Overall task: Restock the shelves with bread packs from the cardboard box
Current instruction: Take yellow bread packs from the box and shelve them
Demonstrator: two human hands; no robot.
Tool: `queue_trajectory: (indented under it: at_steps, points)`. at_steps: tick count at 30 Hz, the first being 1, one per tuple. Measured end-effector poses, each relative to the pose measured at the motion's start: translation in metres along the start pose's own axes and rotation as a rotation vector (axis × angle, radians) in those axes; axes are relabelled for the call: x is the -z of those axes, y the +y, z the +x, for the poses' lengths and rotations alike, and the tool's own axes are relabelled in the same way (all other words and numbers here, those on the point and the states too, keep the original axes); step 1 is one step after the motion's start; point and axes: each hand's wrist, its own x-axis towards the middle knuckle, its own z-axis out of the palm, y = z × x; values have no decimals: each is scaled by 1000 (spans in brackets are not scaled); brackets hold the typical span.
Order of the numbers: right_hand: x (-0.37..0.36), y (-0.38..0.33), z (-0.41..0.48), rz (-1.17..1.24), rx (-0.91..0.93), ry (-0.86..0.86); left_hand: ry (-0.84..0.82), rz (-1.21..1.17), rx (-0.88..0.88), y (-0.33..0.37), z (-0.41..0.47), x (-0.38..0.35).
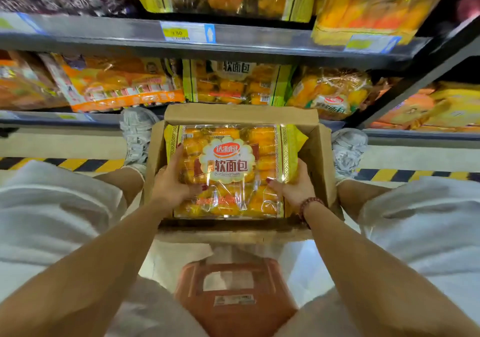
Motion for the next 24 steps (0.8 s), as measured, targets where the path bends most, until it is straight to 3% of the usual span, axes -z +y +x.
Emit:
queue_trajectory:
  at_steps: [9,16,24]
  points:
    - [36,-71,-79,-101,347,77,207,63,-329,68,-83,56]
    - [70,-145,-143,-218,661,90,255,104,-546,127,-134,118]
    - [89,-231,-191,-282,876,119,395,244,-778,201,-179,195]
